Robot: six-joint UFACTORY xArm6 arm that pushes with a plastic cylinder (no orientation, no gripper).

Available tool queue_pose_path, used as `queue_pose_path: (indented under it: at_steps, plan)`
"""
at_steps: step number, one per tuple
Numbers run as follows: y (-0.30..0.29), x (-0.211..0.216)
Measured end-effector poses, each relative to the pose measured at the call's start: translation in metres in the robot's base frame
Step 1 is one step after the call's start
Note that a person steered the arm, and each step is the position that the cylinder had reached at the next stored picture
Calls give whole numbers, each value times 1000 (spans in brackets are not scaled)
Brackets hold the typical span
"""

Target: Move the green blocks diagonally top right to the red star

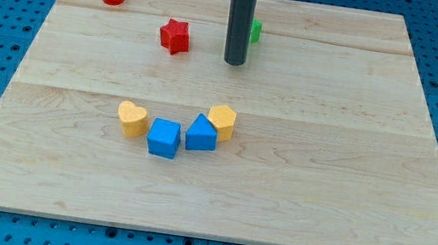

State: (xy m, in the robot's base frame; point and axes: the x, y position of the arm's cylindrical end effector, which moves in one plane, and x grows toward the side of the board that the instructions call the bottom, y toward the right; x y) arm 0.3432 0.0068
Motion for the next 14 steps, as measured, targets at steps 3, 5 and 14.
queue_pose_path:
  at_steps: [3,5,14]
  plan:
    - [59,-5]
    - [50,-33]
    - [-88,-116]
